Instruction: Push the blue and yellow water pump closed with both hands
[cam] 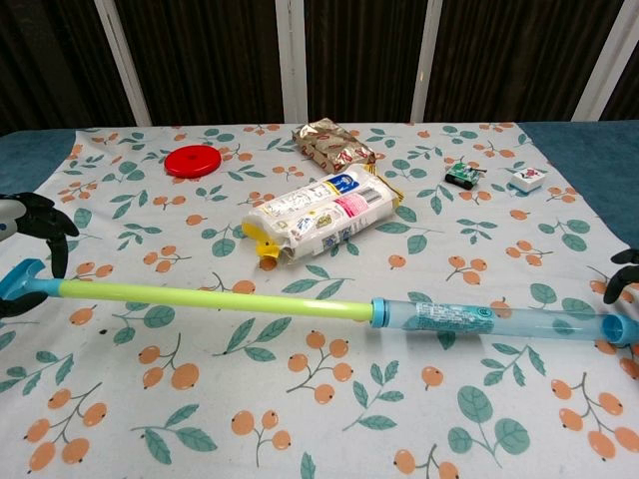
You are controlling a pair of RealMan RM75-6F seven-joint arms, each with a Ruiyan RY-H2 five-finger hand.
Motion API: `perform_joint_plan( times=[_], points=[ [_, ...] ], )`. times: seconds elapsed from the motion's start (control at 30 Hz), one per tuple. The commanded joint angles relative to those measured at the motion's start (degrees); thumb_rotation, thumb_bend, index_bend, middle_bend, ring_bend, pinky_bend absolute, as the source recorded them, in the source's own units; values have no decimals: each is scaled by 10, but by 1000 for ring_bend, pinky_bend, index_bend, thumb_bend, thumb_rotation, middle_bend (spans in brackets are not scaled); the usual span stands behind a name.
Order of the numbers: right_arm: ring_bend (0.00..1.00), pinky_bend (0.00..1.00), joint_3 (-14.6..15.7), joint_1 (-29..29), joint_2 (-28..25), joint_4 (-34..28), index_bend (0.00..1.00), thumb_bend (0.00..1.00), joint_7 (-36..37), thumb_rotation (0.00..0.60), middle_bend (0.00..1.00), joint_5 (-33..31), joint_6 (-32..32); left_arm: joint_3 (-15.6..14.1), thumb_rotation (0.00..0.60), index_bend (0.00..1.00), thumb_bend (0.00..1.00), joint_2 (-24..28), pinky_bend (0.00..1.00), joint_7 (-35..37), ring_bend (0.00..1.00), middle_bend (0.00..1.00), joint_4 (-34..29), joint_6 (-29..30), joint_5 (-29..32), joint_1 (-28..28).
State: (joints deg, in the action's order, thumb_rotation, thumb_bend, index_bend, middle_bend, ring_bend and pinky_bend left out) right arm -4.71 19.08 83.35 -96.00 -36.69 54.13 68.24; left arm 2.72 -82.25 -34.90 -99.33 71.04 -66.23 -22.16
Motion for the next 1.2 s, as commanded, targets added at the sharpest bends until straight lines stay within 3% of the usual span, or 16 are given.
perform_joint_plan(
  times=[0.03, 0.3, 0.83, 1.2],
  points=[
    [0, 0, 0, 2, 1, 4, 325, 390, 3, 600, 26, -3, -3, -1, 600, 581, 583, -1, 0, -2, 0, 168, 0, 1, -1, 0],
    [0, 0, 8, 5, 3, 5, 332, 389, 3, 600, 29, 1, -4, -2, 600, 580, 582, -3, 0, -2, 0, 167, 3, 2, -1, -1],
    [0, 0, 12, 10, 9, 10, 526, 390, 4, 600, 119, 2, 2, -4, 600, 580, 583, -3, 0, -1, 0, 167, 8, 1, 0, -2],
    [0, 0, 15, 12, 6, 0, 554, 390, 2, 600, 138, 6, 9, -5, 600, 580, 583, -2, 0, 0, 0, 167, 6, 2, -1, -2]
  ],
)
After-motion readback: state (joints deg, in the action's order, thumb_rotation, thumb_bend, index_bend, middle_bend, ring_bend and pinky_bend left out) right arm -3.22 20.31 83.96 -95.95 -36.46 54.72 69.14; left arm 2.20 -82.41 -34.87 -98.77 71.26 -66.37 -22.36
